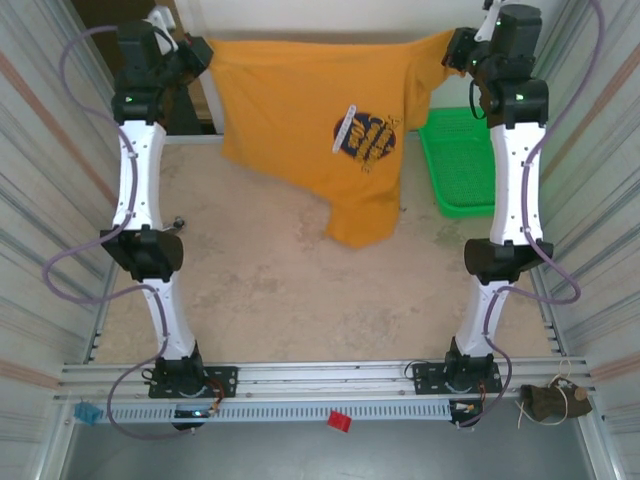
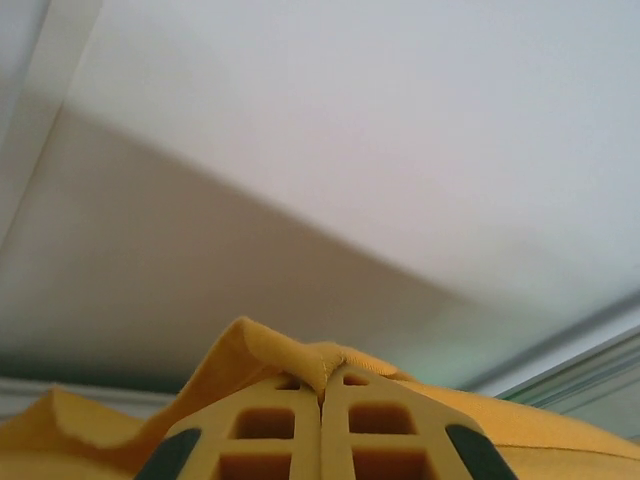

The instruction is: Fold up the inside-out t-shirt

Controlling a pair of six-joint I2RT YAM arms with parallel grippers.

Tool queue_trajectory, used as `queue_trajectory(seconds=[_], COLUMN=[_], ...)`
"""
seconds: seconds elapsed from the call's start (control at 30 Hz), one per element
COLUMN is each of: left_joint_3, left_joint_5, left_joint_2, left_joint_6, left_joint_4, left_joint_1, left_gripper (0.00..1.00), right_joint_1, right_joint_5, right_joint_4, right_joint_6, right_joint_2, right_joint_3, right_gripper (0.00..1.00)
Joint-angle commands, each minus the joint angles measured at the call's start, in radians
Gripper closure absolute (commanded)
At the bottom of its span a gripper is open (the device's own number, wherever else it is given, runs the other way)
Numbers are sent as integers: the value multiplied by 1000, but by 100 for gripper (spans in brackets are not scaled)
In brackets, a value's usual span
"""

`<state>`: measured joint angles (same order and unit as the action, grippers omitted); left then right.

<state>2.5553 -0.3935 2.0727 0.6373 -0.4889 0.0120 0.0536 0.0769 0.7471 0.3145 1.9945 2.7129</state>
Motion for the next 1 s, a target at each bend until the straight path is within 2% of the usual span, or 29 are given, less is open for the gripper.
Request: queue_trajectory(seconds=[0.0,0.13,0.3,0.37,0.47,0.53,0.73,0.83,0.97], left_joint_3=[-58,-440,-996,-1217,-1447,-1557,-1776,-1868,-1940], left_joint_5=[-25,-41,-35,-22,-14,-8,34,86,133], left_joint_2=[-137,-330,-562,-656,-754,-797,-946,-1051,-1155], left_joint_6=[7,-15,-14,5,29,39,66,81,94], left_joint_4=[57,146,237,286,298,267,102,17,-81], left_joint_1=[39,39,39,38,38,37,37,37,37], left_gripper=[100,100,100,100,100,100,100,100,100], right_joint_1=[-12,29,141,200,276,315,537,594,639], right_joint_5=[-6,-21,-80,-111,-143,-134,-245,-263,-244], right_joint_4=[-95,-74,-147,-166,-153,-99,99,196,243], right_joint_6=[13,-34,-78,-67,3,80,317,422,485], right_joint_2=[-142,-287,-572,-702,-862,-934,-1155,-1234,-1284], right_joint_3=[-1,-216,-740,-1006,-1339,-1493,-1832,-1917,-1967], right_gripper=[100,100,100,100,100,100,100,100,100])
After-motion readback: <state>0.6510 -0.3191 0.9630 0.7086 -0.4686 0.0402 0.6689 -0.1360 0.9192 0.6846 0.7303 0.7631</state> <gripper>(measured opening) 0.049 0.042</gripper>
